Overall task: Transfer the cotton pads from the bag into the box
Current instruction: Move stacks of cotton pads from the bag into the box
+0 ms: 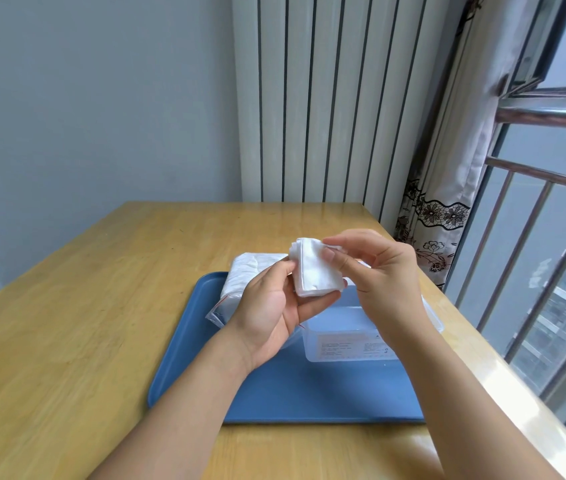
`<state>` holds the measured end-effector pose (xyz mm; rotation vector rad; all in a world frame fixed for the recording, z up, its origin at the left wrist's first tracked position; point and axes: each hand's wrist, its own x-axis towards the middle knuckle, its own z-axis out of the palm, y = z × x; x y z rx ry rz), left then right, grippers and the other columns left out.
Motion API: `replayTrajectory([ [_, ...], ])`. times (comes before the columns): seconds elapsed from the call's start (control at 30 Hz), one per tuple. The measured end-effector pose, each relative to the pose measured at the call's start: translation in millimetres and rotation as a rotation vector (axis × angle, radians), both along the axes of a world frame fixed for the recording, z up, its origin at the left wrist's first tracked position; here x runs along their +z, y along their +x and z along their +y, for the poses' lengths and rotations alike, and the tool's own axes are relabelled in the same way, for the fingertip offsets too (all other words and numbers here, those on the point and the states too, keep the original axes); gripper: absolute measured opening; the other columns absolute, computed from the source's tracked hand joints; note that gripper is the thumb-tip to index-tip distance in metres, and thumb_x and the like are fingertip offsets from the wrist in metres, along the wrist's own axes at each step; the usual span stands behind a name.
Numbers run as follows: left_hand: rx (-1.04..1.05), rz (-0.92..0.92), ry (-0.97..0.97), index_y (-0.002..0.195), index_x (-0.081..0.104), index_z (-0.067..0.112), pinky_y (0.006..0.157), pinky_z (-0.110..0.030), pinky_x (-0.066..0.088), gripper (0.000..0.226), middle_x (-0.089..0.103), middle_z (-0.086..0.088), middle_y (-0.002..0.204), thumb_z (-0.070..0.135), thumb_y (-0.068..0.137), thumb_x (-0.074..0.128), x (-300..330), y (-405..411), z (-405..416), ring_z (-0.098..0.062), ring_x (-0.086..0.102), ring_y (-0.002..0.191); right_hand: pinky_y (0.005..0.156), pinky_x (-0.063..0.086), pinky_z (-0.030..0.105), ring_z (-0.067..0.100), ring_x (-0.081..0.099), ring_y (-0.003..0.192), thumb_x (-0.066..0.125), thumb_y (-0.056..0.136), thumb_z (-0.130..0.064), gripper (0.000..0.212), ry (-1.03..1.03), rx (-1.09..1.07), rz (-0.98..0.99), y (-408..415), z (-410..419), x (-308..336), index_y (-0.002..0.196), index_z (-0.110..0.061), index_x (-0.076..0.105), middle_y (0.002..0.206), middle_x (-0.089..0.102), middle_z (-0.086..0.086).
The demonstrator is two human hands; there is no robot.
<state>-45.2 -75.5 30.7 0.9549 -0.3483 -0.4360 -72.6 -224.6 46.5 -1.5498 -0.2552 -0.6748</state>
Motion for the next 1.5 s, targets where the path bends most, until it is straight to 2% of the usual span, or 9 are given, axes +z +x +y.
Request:
replayTrajectory([
  [0.2,0.059,-0.015,0.000,0.131,0.060,-0.002,0.086,-0.036,0.061,0.037,0.066,-0.025,0.128,0.018,0.107,0.041,2.0,-3.4,-1.2,-0.039,0.065,0.120,0.070,0.055,0.046,0.041,0.070,0.090,0.080,0.082,-0.003,0.009,0.077,0.056,0.051,1.6,-3.2,-2.0,0.090,-0.008,0.080,0.093,0.077,0.011],
  [0.4,0.117,-0.121,0.037,0.123,0.066,0.010,0.084,-0.034,0.061,0.029,0.073,-0.012,0.120,0.015,0.106,0.043,-0.3,-7.3,-4.0,-0.023,0.071,0.110,0.071,0.055,0.033,0.020,0.070,0.081,0.080,0.084,-0.007,0.010,0.044,0.013,0.060,1.3,-2.2,-2.3,0.090,-0.015,0.079,0.085,0.078,0.008],
  [0.53,0.201,-0.206,0.168,0.113,0.070,0.019,0.082,-0.034,0.061,0.034,0.075,-0.010,0.115,0.008,0.106,0.039,-3.4,-5.9,-4.5,-0.020,0.073,0.105,0.069,0.051,0.017,0.011,0.068,0.086,0.075,0.090,-0.011,0.020,-0.150,0.046,0.097,0.6,-2.7,-4.0,0.108,-0.021,0.076,0.096,0.075,-0.002],
  [0.8,0.231,-0.129,0.143,0.117,0.068,0.007,0.076,-0.031,0.061,0.031,0.074,-0.018,0.115,0.013,0.108,0.038,-0.1,-5.3,-2.8,-0.028,0.072,0.106,0.072,0.049,0.018,0.008,0.062,0.083,0.075,0.087,-0.003,0.017,-0.098,0.042,-0.065,1.6,-1.8,-1.7,0.094,-0.017,0.080,0.094,0.068,0.013],
  [0.93,0.202,-0.059,0.086,0.118,0.064,-0.001,0.084,-0.038,0.062,0.030,0.071,-0.026,0.118,0.014,0.107,0.041,1.2,-4.0,-0.2,-0.036,0.071,0.108,0.082,0.053,0.040,0.022,0.063,0.086,0.073,0.091,-0.016,0.008,0.064,0.110,-0.046,2.6,-7.1,-0.5,0.098,-0.016,0.076,0.091,0.071,0.007],
  [1.03,0.207,-0.062,0.096,0.118,0.063,-0.002,0.089,-0.041,0.061,0.031,0.072,-0.024,0.116,0.014,0.108,0.038,0.2,-2.1,0.2,-0.031,0.073,0.099,0.073,0.051,0.030,0.018,0.062,0.078,0.070,0.087,-0.023,0.010,0.214,0.240,-0.022,-2.7,-11.1,6.0,0.096,-0.019,0.073,0.085,0.071,0.002],
  [1.2,0.180,-0.074,0.141,0.120,0.068,0.001,0.077,-0.034,0.061,0.039,0.074,-0.017,0.111,0.016,0.107,0.034,-1.5,-2.2,-1.2,-0.023,0.070,0.101,0.066,0.054,0.027,0.018,0.068,0.071,0.079,0.082,-0.003,0.023,-0.051,0.163,0.022,-4.2,-2.4,0.6,0.103,-0.010,0.071,0.080,0.075,0.016],
  [1.37,0.149,-0.048,0.121,0.126,0.066,0.001,0.084,-0.039,0.059,0.046,0.068,-0.024,0.125,0.022,0.106,0.030,-3.2,0.2,-1.8,-0.034,0.064,0.121,0.065,0.056,0.024,0.011,0.070,0.068,0.080,0.081,0.004,0.024,-0.102,0.063,-0.009,-0.2,0.3,-3.4,0.096,-0.013,0.073,0.077,0.077,0.002],
  [1.5,0.163,-0.051,0.083,0.127,0.065,0.002,0.084,-0.039,0.060,0.045,0.068,-0.024,0.126,0.023,0.108,0.031,-3.6,1.2,-1.9,-0.029,0.068,0.112,0.066,0.056,0.023,0.010,0.072,0.072,0.078,0.085,0.000,0.018,-0.151,0.014,-0.026,2.1,1.0,-5.4,0.096,-0.013,0.075,0.084,0.079,-0.001],
])
